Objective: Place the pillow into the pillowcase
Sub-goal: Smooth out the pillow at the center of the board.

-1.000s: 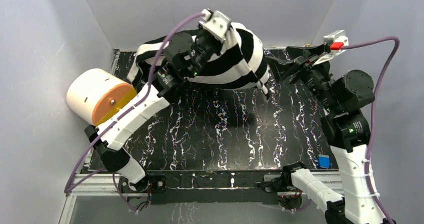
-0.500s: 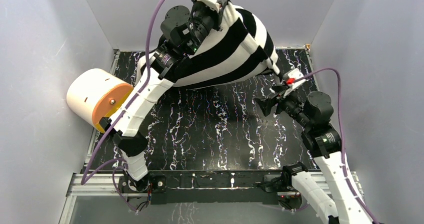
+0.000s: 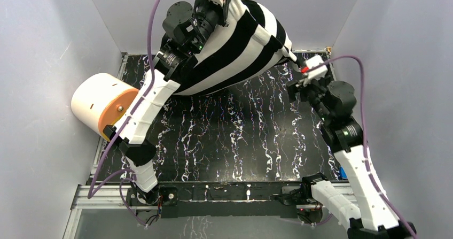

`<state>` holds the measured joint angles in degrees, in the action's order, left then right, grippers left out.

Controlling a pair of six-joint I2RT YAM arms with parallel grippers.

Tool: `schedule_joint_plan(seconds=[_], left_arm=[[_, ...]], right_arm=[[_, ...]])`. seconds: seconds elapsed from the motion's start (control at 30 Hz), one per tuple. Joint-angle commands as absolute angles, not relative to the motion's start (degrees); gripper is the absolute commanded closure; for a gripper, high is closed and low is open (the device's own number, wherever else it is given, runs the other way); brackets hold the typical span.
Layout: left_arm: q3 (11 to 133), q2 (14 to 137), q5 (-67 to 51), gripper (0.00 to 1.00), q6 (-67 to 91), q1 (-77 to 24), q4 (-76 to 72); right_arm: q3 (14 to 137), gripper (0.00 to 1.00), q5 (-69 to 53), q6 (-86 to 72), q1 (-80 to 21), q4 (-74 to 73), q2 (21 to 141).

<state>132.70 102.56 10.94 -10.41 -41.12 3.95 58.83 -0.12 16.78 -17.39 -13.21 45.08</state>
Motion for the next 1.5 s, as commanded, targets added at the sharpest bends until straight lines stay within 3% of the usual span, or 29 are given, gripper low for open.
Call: schedule_joint_plan(seconds=[0.0,0.47,0.8,0.87,0.9,0.97,1.03,1.2,1.37,1.47], left_arm=[[133.5,97.3,10.3,1.00,-9.7,-40.3,-2.4],[130.1,94.7,10.5,1.00,-11.1,-39.0,-4.3],[127.8,93.4,12.2,1.00,-11.0,-38.8,-5.1],[127.8,93.2,11.7,1.00,-10.7,-38.8,-4.8],[127.8,93.0,11.4,1.00,-10.7,-38.8,-4.6],[127.7,92.8,12.1,1.00,-10.9,-38.8,-4.4],[127.0,92.1,13.6,1.00,-11.2,-38.7,-4.7],[123.7,89.4,13.4,1.00,-11.4,-38.6,-7.0],[117.3,88.4,21.0,1.00,-14.4,-38.5,-16.1],[125.0,89.5,15.0,1.00,4.9,-40.1,-1.6]], right_arm=[[60.7,0.09,1.4,24.8,-17.2,-5.5,51.4],[64.0,0.13,-18.1,28.1,-0.9,4.8,68.5],[64.4,0.21,-33.3,26.1,-0.6,12.6,72.4],[64.9,0.31,-32.4,26.2,-0.6,12.3,73.2],[65.3,0.42,-32.0,26.3,-0.5,12.0,73.4],[65.7,0.73,-28.9,25.3,-0.6,12.7,73.6],[65.8,0.97,-23.8,23.2,-0.6,14.4,73.0],[75.0,1.00,-16.2,22.8,1.3,2.2,70.8],[100.9,1.00,-16.8,12.2,1.4,-9.0,64.9],[112.8,1.00,-16.7,9.6,1.4,0.9,67.8]])
